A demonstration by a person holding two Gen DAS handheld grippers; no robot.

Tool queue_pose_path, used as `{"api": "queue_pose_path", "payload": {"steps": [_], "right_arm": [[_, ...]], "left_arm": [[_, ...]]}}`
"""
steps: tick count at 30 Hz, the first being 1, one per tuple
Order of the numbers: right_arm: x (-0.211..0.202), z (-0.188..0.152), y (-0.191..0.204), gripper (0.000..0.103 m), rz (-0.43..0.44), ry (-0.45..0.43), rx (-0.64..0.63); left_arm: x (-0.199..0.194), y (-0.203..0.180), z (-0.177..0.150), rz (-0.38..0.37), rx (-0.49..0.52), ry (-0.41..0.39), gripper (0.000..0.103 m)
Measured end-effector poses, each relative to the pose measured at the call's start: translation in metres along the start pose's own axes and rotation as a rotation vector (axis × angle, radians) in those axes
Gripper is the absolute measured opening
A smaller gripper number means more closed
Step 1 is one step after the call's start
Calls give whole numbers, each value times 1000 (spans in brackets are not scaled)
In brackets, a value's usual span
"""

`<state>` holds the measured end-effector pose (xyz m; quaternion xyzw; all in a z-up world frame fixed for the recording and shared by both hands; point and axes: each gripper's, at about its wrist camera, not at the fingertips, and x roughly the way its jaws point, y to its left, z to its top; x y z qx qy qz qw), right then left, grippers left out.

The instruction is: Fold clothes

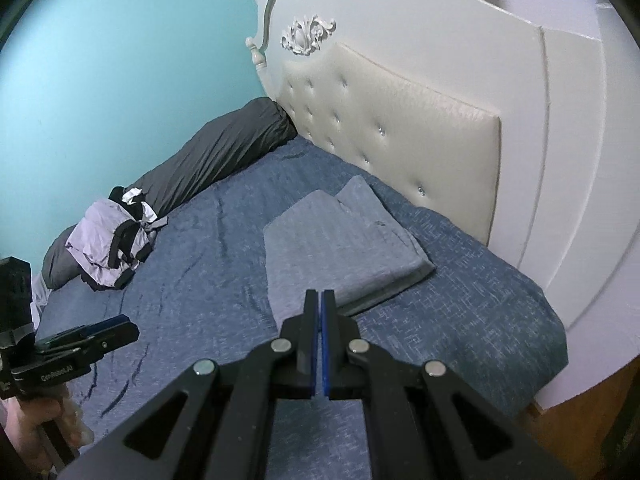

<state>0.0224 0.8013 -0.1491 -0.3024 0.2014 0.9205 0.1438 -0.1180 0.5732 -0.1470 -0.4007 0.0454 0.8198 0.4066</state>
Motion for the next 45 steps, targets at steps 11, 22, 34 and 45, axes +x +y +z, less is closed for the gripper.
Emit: {"api": "queue_pose_path", "payload": {"steps": [11,22,34,45], "right_arm": [[-46,-8,34,2,-3,-24,-18],[-78,-23,61,2,1,-20,-23],[-120,-49,81,3,27,-30,-16],[-136,-71,100,11,18,-32,-27]], "left_arm": [[-50,-7,-5,-15,17,-44,49],[-92,-8,-17,-19,38,-78,66],[-138,-3,-34,14,55,-139,84],[-162,-4,-48,28,84,-157,88]]}}
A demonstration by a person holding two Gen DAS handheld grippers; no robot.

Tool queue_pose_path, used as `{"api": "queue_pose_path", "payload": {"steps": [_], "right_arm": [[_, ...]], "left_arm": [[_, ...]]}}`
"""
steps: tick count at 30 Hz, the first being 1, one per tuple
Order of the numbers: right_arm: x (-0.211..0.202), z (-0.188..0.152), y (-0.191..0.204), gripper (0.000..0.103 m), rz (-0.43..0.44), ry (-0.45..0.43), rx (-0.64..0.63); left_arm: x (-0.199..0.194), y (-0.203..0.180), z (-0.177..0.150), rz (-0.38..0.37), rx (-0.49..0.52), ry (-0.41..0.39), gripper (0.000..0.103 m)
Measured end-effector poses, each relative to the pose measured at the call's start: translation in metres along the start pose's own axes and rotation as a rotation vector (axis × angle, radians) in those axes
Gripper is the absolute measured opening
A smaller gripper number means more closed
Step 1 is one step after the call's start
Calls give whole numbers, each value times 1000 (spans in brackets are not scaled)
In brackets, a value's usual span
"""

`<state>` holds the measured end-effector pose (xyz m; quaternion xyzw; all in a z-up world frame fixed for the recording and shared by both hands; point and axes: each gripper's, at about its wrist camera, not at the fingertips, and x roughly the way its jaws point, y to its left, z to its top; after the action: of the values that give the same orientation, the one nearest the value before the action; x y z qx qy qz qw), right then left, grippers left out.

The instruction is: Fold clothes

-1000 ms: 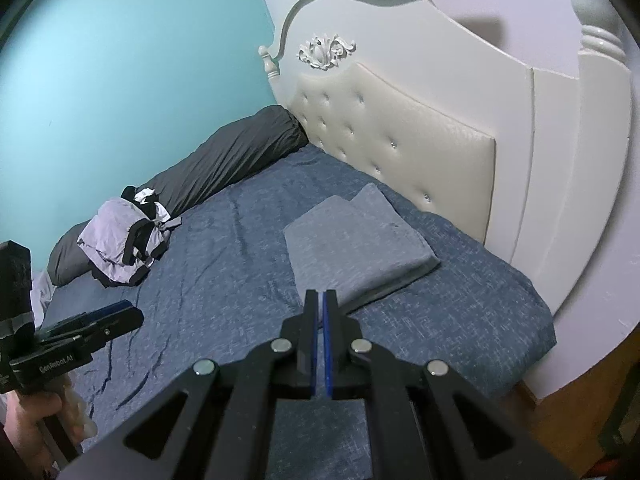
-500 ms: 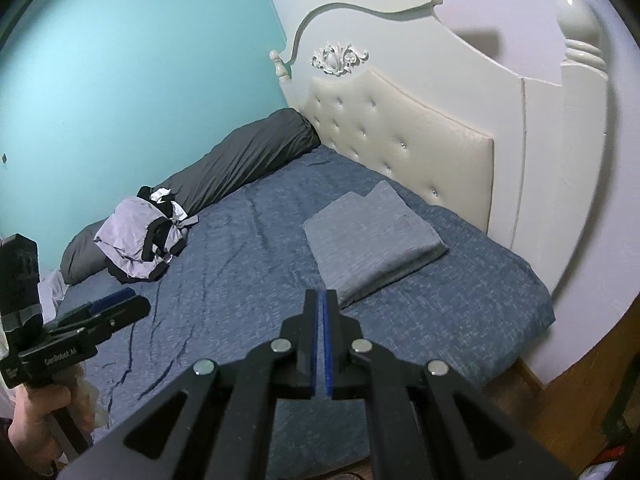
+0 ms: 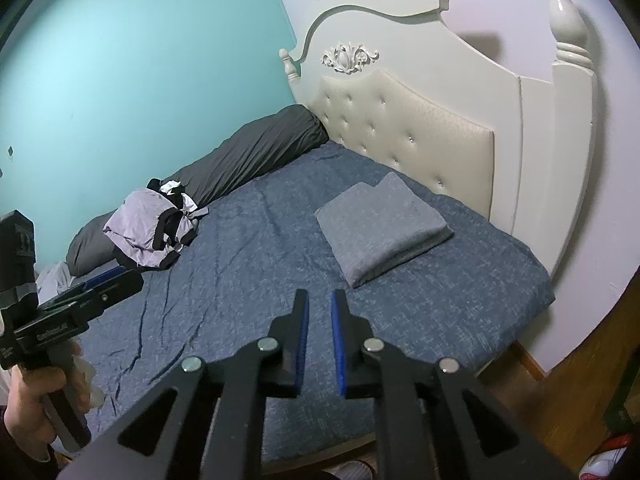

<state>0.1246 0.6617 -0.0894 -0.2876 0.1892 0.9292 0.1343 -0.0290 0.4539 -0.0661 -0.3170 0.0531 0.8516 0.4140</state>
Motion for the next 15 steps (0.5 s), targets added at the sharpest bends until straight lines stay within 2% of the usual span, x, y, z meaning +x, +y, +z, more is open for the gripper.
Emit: {"api": "queue_pose_path", "payload": {"steps": [2,3,5,15], "right_arm": [[-3,-2,4,15,-7,-4,-2],[-5,-3,5,25,-7,-6,0],[-9,-6,8,36,-7,-10,5],[-23,-13,22,42,-22,-23,-1]], "left_arm": [[-4,-1,-2,-5,4,-4,89],[-7,-2,-3,-6,7,-6,90],[-10,-3,-4,-9,12,-9,90],[-23,-6,-12,-38,33,-12,93]]}}
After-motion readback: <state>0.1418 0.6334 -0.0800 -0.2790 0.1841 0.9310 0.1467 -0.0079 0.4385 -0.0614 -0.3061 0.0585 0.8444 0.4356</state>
